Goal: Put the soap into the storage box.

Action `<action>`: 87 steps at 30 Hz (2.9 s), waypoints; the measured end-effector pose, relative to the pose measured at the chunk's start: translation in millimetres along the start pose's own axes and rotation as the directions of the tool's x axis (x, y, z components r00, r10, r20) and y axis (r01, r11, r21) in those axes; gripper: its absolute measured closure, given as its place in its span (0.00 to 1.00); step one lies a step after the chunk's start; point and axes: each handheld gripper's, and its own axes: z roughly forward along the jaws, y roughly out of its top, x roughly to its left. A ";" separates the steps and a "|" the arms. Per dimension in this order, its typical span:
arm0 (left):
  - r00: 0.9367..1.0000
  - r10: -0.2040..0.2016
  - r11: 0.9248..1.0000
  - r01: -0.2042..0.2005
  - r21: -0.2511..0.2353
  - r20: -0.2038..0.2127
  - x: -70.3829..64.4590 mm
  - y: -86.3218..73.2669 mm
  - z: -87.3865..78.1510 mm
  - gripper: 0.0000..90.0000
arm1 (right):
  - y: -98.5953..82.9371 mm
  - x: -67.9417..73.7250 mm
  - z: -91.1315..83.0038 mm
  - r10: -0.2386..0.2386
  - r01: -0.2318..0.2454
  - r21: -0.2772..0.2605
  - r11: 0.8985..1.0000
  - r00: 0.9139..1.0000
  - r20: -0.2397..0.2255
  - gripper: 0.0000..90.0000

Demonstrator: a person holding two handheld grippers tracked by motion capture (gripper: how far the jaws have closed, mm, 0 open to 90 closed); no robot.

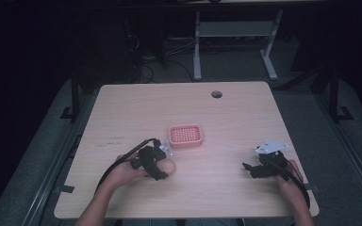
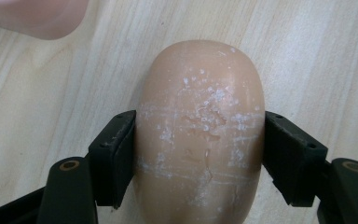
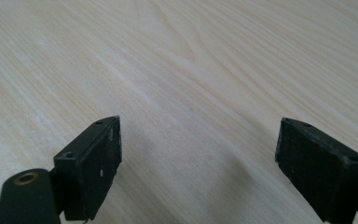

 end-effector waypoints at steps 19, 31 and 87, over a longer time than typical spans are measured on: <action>0.998 0.043 0.999 -0.042 0.005 -0.042 12.6 27.1 -24.9 0.35 | 0.2 0.0 -0.9 0.007 -0.007 -0.008 1.000 1.000 0.003 0.15; 0.997 0.068 0.998 -0.067 0.020 -0.044 19.8 48.0 -29.6 0.35 | 0.2 -1.4 -2.1 0.010 -0.010 -0.018 1.000 1.000 0.003 0.15; 0.997 0.072 0.996 -0.071 0.046 -0.013 70.5 113.5 -18.8 0.35 | 2.5 -2.5 -8.1 0.032 -0.031 -0.066 0.997 0.999 0.016 0.15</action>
